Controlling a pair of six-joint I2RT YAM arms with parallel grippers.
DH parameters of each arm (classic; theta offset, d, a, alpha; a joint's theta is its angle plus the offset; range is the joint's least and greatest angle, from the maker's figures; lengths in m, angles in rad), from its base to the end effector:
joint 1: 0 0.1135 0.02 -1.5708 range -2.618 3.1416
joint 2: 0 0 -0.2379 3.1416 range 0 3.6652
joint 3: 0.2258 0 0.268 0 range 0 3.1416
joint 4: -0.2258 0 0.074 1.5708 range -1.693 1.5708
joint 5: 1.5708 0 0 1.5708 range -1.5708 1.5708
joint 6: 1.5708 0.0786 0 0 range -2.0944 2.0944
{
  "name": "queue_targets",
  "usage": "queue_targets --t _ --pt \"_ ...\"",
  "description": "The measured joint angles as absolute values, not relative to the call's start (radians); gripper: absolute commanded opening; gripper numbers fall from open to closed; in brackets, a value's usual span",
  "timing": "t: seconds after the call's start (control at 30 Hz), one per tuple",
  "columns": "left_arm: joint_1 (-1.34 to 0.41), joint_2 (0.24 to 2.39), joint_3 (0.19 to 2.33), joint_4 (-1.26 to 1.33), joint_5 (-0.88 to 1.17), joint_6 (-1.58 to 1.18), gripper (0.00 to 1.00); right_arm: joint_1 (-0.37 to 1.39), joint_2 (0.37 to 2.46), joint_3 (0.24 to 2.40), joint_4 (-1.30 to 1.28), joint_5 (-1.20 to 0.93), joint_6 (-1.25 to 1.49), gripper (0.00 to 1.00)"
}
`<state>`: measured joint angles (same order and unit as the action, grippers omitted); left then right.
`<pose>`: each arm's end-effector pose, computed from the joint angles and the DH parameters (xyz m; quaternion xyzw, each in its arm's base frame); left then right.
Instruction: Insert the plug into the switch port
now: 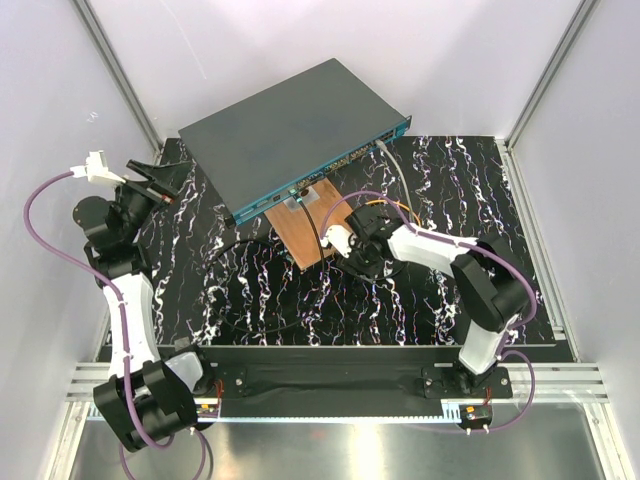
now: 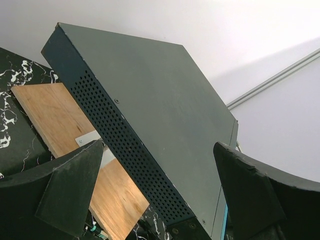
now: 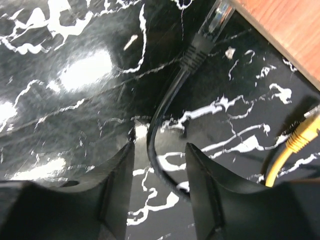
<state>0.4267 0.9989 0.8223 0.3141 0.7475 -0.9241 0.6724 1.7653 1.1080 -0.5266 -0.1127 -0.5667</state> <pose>0.2855 0.0711 0.3448 -0.1675 0.6494 -0.4052 0.6213 0.2815 0.2354 0.0940 -0.5777 0.7914 0.0653 0.1888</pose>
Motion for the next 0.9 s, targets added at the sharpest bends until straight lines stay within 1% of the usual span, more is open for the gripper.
queue_targets --t 0.07,0.13,0.17,0.2,0.23,0.33,0.47,0.7,0.9 --pt "0.427 1.003 0.822 0.314 0.748 -0.924 0.99 0.673 1.782 1.108 -0.508 -0.112 -0.564 0.49" --pt "0.427 1.005 0.822 0.313 0.748 -0.924 0.99 0.673 1.794 1.101 -0.488 -0.106 -0.565 0.33" --pt "0.427 1.005 0.822 0.313 0.748 -0.924 0.99 0.673 1.794 1.098 -0.480 -0.105 -0.564 0.23" --pt "0.427 1.005 0.822 0.313 0.748 -0.924 0.99 0.673 1.794 1.095 -0.472 -0.102 -0.562 0.08" --pt "0.427 1.005 0.823 0.313 0.748 -0.924 0.99 0.674 1.793 1.092 -0.465 -0.098 -0.564 0.00" --pt "0.427 1.007 0.833 0.303 0.748 -0.918 0.99 0.675 1.783 1.082 -0.458 -0.092 -0.552 0.00" --pt "0.426 1.018 0.878 0.280 0.748 -0.889 0.99 0.675 1.730 1.060 -0.530 -0.119 -0.522 0.00" --pt "0.405 1.018 0.927 0.275 0.749 -0.844 0.99 0.672 1.446 1.085 -0.684 -0.171 -0.477 0.00" --pt "0.366 1.018 0.977 0.260 0.756 -0.774 0.99 0.653 1.320 1.203 -0.838 -0.261 -0.477 0.00"
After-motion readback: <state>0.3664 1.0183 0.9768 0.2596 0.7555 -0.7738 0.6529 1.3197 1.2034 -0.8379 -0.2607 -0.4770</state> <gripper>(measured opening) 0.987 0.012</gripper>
